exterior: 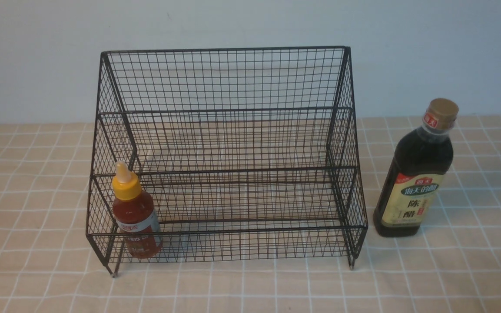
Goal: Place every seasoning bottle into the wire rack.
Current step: Use the right arm to grab the condiment bottle closest to it
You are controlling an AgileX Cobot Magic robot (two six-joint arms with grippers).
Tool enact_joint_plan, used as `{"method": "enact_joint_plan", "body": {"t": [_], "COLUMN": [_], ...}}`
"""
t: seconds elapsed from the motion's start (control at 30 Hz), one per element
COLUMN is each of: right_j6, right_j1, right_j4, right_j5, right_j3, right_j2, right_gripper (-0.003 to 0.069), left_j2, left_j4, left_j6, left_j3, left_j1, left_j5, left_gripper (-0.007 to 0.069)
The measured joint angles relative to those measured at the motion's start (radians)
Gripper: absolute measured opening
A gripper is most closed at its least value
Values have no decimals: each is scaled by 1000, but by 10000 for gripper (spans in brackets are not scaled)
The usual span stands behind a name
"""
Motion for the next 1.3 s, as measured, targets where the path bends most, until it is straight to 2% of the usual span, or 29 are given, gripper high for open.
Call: {"method": "enact_joint_plan", "body": {"t": [0.27,0.6,1.3], "right_j6": [-2,-2,17], "right_j1": [0,0,0], "right_j4": [0,0,0], "right_j5": [0,1,1], "right_j3": [0,0,0], "right_j2": [0,0,0], "right_gripper": [-14,-14,-14], "left_j2": [7,5,5], "left_j4": [-7,-73,-75], "left_j6": [27,139,140], "left_j3": [148,406,408], "left_j1": [16,189,196], "left_j5": [10,12,2], "left_gripper": [-7,-7,-7]}}
